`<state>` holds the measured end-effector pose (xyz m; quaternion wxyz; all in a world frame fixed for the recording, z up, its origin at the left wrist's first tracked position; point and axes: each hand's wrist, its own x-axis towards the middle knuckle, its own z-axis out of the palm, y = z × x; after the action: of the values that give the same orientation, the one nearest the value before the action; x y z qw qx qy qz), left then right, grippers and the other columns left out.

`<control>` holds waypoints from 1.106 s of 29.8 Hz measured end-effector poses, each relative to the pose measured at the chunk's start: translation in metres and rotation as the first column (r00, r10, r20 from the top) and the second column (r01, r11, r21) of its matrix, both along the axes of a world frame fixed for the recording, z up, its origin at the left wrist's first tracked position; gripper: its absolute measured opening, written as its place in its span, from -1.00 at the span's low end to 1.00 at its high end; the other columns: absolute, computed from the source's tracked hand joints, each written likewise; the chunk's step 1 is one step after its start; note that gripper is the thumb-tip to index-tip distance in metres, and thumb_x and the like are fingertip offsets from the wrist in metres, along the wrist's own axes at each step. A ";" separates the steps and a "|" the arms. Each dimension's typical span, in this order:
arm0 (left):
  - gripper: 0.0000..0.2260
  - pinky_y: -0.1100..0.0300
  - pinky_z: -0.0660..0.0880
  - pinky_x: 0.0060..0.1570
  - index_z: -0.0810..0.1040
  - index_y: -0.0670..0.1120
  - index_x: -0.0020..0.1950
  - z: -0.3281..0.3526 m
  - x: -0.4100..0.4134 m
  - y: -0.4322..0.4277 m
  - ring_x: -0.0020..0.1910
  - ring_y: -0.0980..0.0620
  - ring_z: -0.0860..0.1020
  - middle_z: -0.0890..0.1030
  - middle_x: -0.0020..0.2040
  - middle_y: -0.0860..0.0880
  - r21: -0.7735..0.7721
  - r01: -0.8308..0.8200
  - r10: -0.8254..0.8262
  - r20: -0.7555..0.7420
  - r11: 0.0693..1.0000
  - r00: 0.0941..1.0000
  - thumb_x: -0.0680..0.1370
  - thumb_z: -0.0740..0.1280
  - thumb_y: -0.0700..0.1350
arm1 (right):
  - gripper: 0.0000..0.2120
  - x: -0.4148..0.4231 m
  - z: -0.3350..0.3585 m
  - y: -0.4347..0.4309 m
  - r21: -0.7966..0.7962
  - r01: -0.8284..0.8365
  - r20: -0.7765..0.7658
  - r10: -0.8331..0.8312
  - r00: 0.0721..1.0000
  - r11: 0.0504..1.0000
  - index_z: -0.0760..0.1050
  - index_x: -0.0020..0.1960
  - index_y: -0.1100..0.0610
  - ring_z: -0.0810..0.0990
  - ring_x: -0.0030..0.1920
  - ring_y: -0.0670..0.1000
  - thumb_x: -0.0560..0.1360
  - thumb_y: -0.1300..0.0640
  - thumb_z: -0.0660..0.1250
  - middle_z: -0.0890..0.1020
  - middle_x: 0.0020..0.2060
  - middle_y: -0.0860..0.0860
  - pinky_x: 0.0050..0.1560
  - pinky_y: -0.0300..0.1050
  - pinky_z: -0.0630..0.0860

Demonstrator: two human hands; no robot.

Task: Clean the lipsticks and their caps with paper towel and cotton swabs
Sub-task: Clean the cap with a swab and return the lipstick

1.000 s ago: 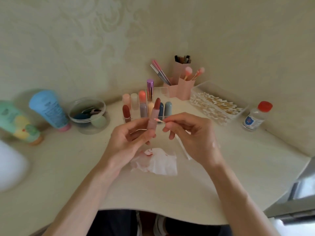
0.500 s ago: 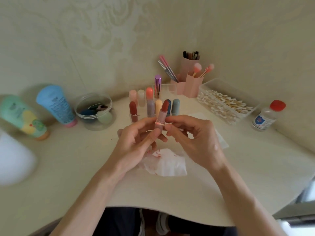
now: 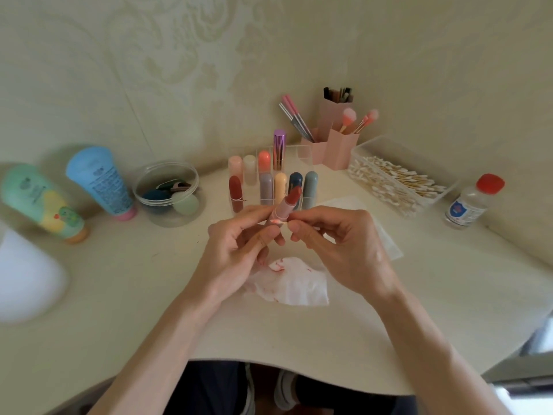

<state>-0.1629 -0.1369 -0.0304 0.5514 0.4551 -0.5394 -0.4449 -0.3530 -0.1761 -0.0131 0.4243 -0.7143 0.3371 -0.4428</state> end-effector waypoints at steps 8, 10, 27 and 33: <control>-0.85 0.19 0.46 -0.41 0.63 -0.19 0.14 0.005 -0.001 0.001 -0.18 -0.10 0.68 0.73 -0.02 -0.13 0.012 -0.055 0.056 -0.078 0.998 0.995 0.59 0.41 -0.20 | -0.91 0.001 -0.001 0.000 -0.020 0.024 0.007 -0.024 1.000 1.000 0.74 0.03 0.17 0.65 -0.24 -0.15 0.58 0.29 0.47 0.71 -0.25 -0.26 -0.12 -0.36 0.51; -0.82 0.19 0.49 -0.37 0.63 -0.17 0.18 0.005 -0.001 0.002 -0.13 -0.10 0.69 0.73 -0.01 -0.13 0.009 -0.035 0.035 -0.071 0.999 0.997 0.60 0.41 -0.18 | -0.90 0.002 -0.002 -0.001 -0.024 0.033 0.005 -0.033 0.999 0.999 0.74 0.03 0.16 0.65 -0.24 -0.16 0.58 0.29 0.47 0.71 -0.25 -0.27 -0.12 -0.37 0.50; -0.75 0.07 0.65 -0.20 0.62 -0.19 0.26 0.003 -0.003 0.004 -0.15 -0.22 0.73 0.73 0.00 -0.17 0.012 -0.060 0.061 -0.102 0.998 0.993 0.58 0.40 -0.29 | -0.87 0.004 -0.006 0.000 -0.067 0.077 0.004 -0.077 0.997 0.995 0.74 0.06 0.10 0.73 -0.13 0.01 0.58 0.26 0.47 0.77 -0.11 -0.10 -0.04 0.02 0.63; -0.70 0.07 0.65 -0.10 0.62 -0.12 0.29 0.003 -0.001 0.006 0.02 -0.15 0.73 0.72 0.11 -0.09 0.018 -0.003 0.004 -0.035 1.000 0.999 0.56 0.47 -0.20 | -0.89 0.003 -0.008 -0.001 -0.046 0.081 0.003 -0.081 0.997 0.996 0.75 0.06 0.13 0.71 -0.14 0.01 0.58 0.26 0.47 0.77 -0.13 -0.10 -0.04 -0.02 0.63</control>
<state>-0.1638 -0.1305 -0.0273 0.5575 0.4531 -0.5250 -0.4564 -0.3498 -0.1767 -0.0211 0.3896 -0.7093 0.3552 -0.4678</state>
